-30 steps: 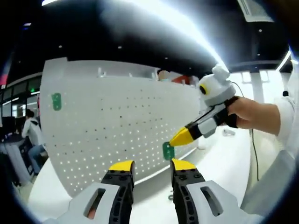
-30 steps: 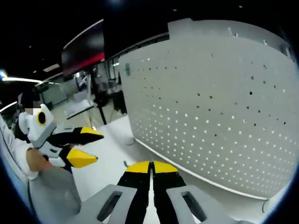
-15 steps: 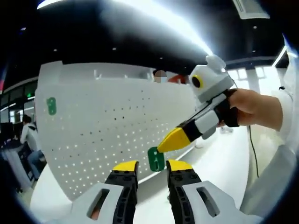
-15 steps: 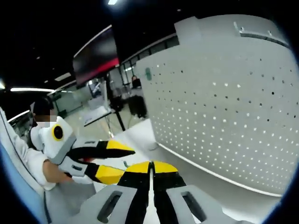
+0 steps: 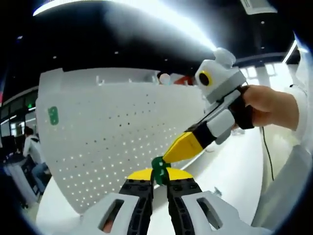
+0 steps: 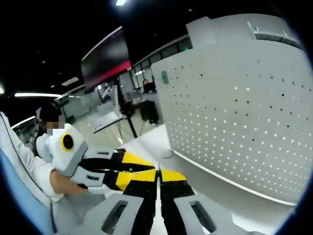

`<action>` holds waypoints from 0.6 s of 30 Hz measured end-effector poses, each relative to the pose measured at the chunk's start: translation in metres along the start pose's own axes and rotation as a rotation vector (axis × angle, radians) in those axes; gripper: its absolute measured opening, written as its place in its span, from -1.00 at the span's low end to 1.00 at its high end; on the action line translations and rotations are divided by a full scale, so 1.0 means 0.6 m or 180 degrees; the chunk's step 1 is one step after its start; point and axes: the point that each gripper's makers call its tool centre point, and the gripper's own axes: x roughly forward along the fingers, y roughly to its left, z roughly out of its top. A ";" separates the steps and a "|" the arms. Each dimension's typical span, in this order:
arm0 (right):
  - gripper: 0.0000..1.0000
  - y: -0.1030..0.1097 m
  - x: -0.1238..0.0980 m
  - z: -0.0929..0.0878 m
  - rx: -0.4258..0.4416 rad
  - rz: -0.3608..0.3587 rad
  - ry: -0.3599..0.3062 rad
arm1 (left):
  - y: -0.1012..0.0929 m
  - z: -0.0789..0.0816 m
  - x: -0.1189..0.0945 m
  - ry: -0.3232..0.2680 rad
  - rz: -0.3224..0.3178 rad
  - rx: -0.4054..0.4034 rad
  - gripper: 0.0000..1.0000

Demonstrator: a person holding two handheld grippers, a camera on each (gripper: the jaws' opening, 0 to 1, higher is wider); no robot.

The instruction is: Insert the hook assembly into the mounting plate slot until the hook locks in place.

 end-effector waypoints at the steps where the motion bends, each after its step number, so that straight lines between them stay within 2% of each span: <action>1: -1.00 0.001 0.000 0.001 -0.0007 0.0003 -0.0004 | -0.001 0.000 0.000 -0.0001 -0.0007 0.0005 -0.83; 4: -1.00 0.002 0.000 0.003 -0.0012 0.0015 -0.0011 | -0.005 0.000 0.000 0.0007 -0.0037 0.0045 -0.91; 18: -1.00 0.010 0.001 0.008 -0.0085 0.0047 -0.0020 | 0.003 0.002 -0.001 -0.0010 0.0027 0.0054 -0.93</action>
